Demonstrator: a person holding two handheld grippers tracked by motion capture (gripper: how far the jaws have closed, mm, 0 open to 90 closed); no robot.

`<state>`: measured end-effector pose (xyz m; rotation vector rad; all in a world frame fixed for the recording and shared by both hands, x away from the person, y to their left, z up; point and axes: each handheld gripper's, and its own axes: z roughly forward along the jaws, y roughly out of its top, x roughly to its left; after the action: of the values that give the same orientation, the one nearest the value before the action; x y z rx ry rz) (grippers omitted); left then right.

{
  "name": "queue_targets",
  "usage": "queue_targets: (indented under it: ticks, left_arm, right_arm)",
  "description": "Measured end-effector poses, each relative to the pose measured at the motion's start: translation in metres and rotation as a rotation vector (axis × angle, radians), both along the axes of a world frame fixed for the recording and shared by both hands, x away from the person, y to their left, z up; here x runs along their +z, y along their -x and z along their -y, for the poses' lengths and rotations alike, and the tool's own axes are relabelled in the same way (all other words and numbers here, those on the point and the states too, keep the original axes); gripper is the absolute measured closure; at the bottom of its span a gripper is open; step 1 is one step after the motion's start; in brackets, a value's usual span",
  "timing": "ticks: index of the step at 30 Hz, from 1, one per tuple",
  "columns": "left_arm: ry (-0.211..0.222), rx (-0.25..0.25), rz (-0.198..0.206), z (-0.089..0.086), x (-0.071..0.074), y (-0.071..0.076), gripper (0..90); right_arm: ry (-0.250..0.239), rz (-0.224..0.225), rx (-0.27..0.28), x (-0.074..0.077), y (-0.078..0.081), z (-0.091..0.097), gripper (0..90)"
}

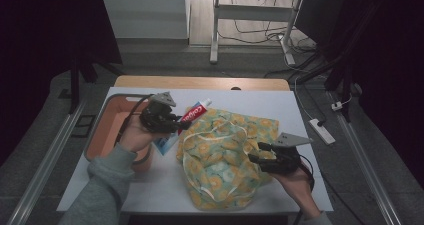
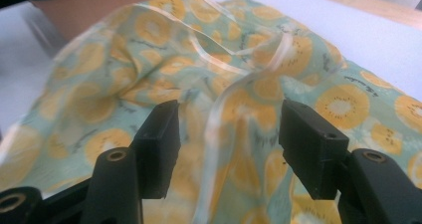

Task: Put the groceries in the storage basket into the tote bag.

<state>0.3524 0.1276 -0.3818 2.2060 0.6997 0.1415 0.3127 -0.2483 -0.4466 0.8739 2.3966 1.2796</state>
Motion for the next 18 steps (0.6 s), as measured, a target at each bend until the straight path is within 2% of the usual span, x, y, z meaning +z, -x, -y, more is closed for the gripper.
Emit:
queue_targets:
  ticks: [2, 4, 7, 10, 13, 16, 18]
  left_arm:
    - [0.004, -0.029, -0.009, 0.012, -0.004, -0.001, 75.9]
    - [0.012, -0.051, -0.016, 0.021, -0.007, 0.0, 75.9]
    - [0.017, -0.093, -0.031, 0.034, -0.012, 0.001, 75.9]
    - [0.016, -0.126, -0.039, 0.044, -0.016, 0.003, 75.8]
    - [0.009, -0.143, -0.049, 0.053, -0.02, 0.004, 75.8]
    - [-0.002, -0.166, -0.059, 0.062, -0.023, 0.004, 75.9]
    - [-0.009, -0.185, -0.061, 0.069, -0.025, 0.006, 75.8]
  right_arm:
    - [0.028, -0.017, -0.006, -0.001, -0.013, -0.008, 41.3]
    - [0.031, -0.068, -0.014, -0.005, -0.025, -0.014, 41.4]
    - [0.052, -0.122, -0.018, -0.013, -0.038, -0.021, 44.3]
    - [0.072, -0.169, -0.012, -0.017, -0.042, -0.025, 63.4]
    - [0.086, -0.186, -0.016, -0.018, -0.043, -0.025, 82.6]
    - [0.064, -0.173, -0.026, -0.015, -0.042, -0.02, 86.5]
    - [0.024, -0.158, -0.035, -0.01, -0.038, -0.016, 87.1]
